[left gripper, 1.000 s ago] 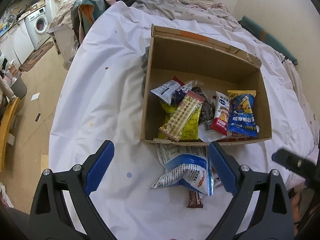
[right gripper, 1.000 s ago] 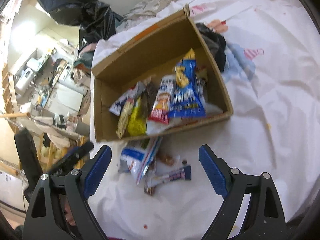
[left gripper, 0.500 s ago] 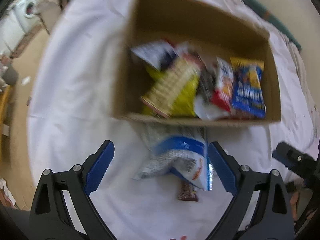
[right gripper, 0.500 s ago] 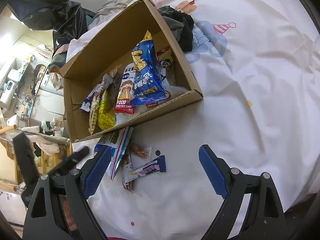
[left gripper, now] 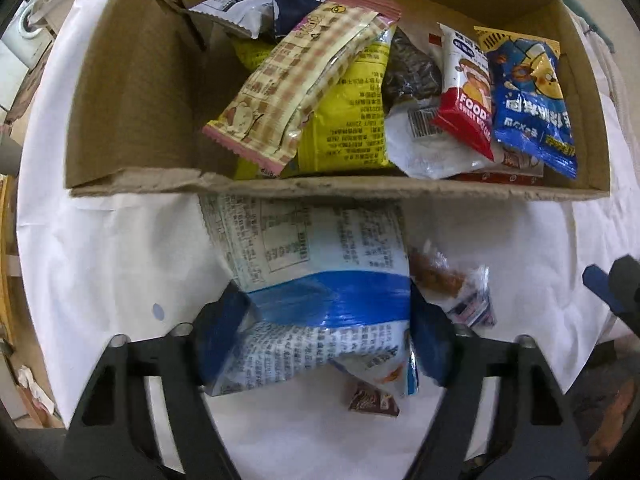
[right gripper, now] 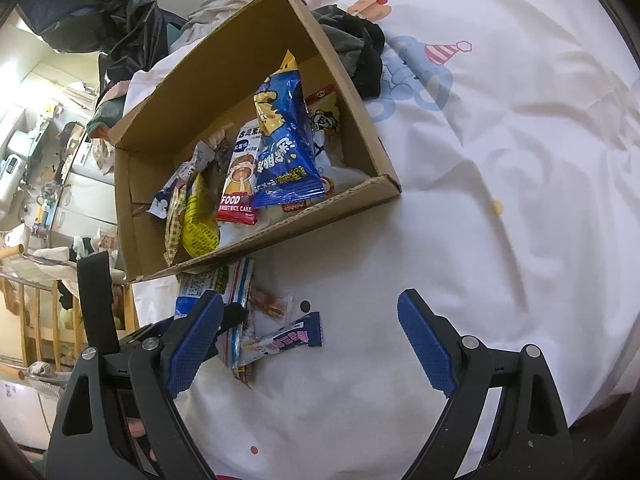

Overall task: Organize snacks
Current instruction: 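Grasp the blue candy bar with right tool while left tool holds the chip bag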

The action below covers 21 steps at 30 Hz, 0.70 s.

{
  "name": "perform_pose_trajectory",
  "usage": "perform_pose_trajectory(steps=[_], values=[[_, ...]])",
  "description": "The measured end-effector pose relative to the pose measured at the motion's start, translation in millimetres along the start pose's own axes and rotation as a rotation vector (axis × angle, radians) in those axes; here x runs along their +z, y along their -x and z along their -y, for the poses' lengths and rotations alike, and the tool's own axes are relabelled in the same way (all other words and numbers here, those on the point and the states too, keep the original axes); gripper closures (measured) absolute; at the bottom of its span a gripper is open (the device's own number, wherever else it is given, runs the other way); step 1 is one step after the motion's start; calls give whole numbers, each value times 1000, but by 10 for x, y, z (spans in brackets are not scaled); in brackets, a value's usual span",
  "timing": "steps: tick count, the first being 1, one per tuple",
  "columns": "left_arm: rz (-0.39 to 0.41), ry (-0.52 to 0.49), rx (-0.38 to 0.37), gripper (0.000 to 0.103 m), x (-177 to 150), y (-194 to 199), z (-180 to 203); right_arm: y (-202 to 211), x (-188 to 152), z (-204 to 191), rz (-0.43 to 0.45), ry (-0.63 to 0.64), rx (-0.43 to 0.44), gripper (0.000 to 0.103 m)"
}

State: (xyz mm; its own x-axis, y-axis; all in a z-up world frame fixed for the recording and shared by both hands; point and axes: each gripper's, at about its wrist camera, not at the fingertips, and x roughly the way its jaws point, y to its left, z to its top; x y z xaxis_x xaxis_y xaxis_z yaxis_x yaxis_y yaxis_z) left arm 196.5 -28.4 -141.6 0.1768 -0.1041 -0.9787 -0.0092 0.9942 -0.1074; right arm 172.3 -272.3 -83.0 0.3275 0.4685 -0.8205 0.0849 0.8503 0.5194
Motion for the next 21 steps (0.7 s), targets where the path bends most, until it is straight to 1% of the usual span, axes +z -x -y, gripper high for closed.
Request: perform_pose_trajectory(steps=[1, 4, 11, 14, 17, 21], values=[[8, 0, -5, 38, -19, 28, -5, -1, 3, -6, 0, 2, -1, 12], [22, -15, 5, 40, -82, 145, 11, -14, 2, -18, -1, 2, 3, 12], [25, -21, 13, 41, -357, 498, -83, -7, -8, -55, -2, 15, 10, 12], [45, -40, 17, 41, -471, 645, -139, -8, -17, -49, -4, 11, 12, 12], [94, -46, 53, 41, -541, 783, -185, -13, -24, -63, -6, 14, 10, 12], [201, 5, 86, 41, -537, 957, -323, -40, -28, -73, -15, 8, 10, 12]])
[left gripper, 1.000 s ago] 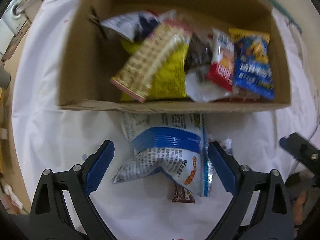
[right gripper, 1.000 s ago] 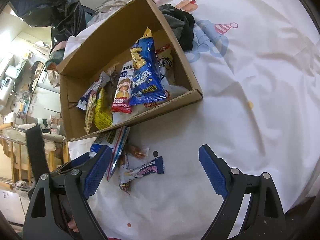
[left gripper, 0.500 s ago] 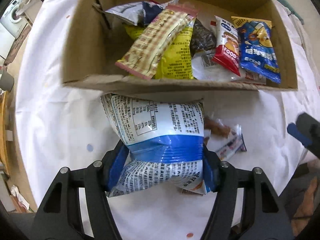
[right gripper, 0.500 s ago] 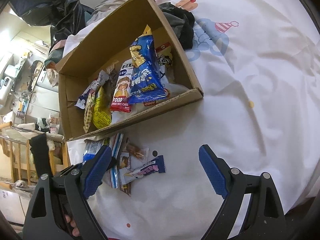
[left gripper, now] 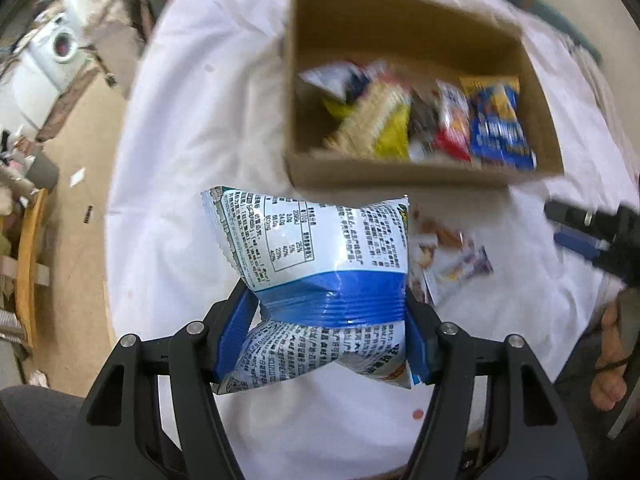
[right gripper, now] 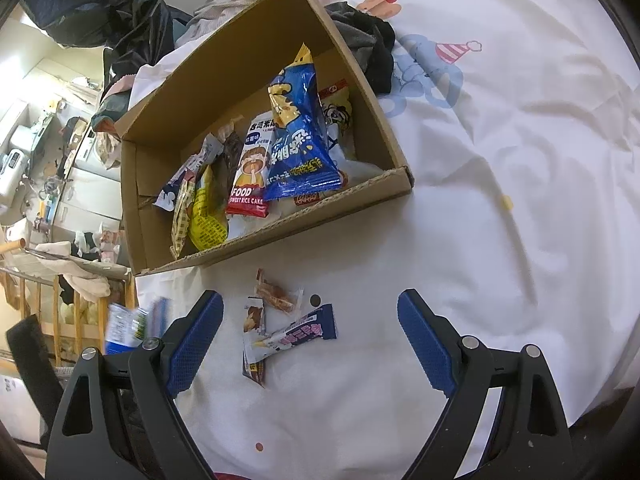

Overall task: Organize snacks
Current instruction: 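Grasp the blue candy bar with right tool while left tool holds the chip bag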

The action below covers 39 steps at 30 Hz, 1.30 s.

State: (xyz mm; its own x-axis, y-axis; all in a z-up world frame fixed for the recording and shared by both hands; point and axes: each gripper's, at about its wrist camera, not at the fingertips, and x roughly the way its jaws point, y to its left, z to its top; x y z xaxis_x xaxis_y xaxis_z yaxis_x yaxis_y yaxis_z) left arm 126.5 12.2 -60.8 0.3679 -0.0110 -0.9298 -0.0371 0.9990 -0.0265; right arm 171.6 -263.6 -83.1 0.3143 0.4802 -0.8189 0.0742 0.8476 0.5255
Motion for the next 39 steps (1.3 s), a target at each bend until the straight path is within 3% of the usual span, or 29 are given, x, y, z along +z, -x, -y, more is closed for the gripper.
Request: perform_pose_trajectory(steps=[2, 6, 9, 18, 19, 20, 23, 27, 32, 36, 39], values=[[34, 34, 2, 41, 38, 35, -57, -57, -13, -3, -22, -6, -8, 12], [23, 60, -16, 40, 57, 1, -113, -357, -86, -2, -143, -21, -25, 12], [13, 79, -34, 40, 35, -64, -93, -570, -140, -13, -230, -48, 5, 24], [12, 101, -53, 40, 17, -24, -142, -899, -155, -281, -283, 48, -107, 27], [10, 103, -55, 40, 20, -30, -143, -917, -153, -288, -279, 56, -122, 38], [8, 104, -55, 40, 19, -32, -143, -917, -149, -299, -267, 73, -141, 57], [4, 101, -56, 40, 18, -39, -135, -886, -145, -252, -259, 95, -161, 76], [6, 99, -58, 40, 19, -36, -125, -764, -120, -200, -251, 127, -147, 79], [4, 101, -63, 40, 15, -44, -101, -552, -310, -497, -157, 504, -382, 79], [3, 83, -62, 40, 21, -59, -36, -597, -401, -387, -250, 427, -272, 72], [10, 71, -57, 40, 13, -49, -12, -554, -415, -319, -265, 401, -254, 71]])
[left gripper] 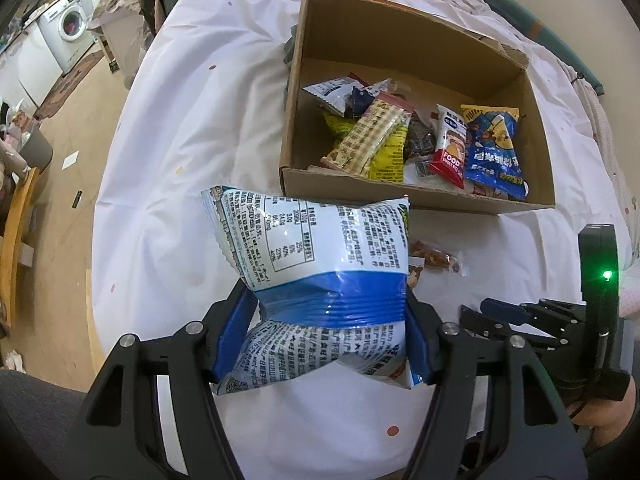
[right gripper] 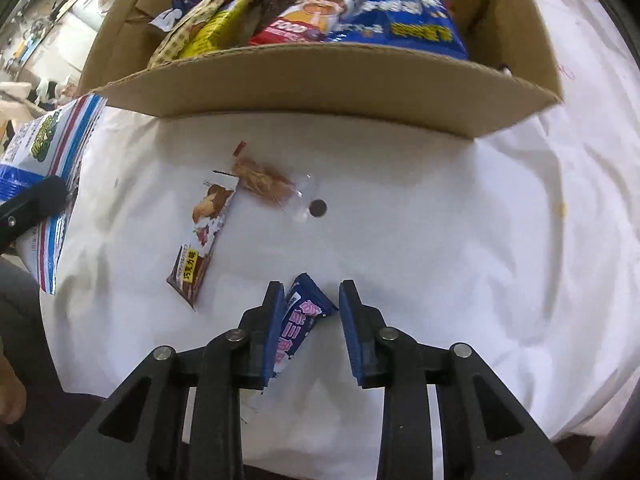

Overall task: Organize snacks
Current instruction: 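Grasp the blue candy bar with right tool while left tool holds the chip bag, then carry both snacks toward the box above its opening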

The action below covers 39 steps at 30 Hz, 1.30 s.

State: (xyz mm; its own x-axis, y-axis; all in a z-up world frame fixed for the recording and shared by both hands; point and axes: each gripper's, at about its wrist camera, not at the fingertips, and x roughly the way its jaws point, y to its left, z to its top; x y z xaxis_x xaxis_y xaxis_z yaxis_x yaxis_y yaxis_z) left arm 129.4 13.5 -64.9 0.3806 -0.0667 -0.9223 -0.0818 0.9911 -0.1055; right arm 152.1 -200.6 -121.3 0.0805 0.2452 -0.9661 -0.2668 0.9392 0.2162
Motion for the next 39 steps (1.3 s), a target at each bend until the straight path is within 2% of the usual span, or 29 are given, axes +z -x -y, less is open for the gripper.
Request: perform_pose_trajectory(steps=[5, 9, 11, 13, 15, 16, 18, 23, 25, 26, 29, 36, 39], values=[[1, 14, 10, 40, -7, 6, -51, -32, -84, 235, -68, -133, 80, 70], [0, 19, 16, 40, -9, 4, -63, 57, -87, 371, -42, -188, 109, 66], [0, 17, 18, 40, -7, 1, -53, 135, -81, 448, -10, -215, 128, 34], [2, 16, 20, 40, -5, 3, -46, 196, -109, 473, 1, -227, 131, 32], [2, 14, 22, 40, -8, -3, -41, 178, -162, 502, -45, -242, 139, 45], [-1, 14, 21, 40, -7, -5, -41, 146, -222, 523, -76, -258, 162, 61], [-5, 15, 20, 40, -7, -13, -45, 55, -326, 523, -137, -275, 213, 64], [-3, 10, 17, 40, 7, -16, -24, 8, -385, 399, -155, -203, 178, 65], [-3, 4, 21, 40, 10, -27, -10, -13, -350, 365, -154, -181, 154, 72], [-4, 3, 22, 40, 9, -33, -7, 2, -332, 343, -132, -152, 130, 84], [-5, 4, 22, 40, 3, -36, -12, 96, -302, 275, -68, -80, 96, 84], [38, 26, 27, 40, -5, 64, -81, 571, -302, 403, 113, -92, 197, 84], [78, 35, 25, 40, 4, 150, -99, 815, -246, 466, 224, -106, 236, 84]])
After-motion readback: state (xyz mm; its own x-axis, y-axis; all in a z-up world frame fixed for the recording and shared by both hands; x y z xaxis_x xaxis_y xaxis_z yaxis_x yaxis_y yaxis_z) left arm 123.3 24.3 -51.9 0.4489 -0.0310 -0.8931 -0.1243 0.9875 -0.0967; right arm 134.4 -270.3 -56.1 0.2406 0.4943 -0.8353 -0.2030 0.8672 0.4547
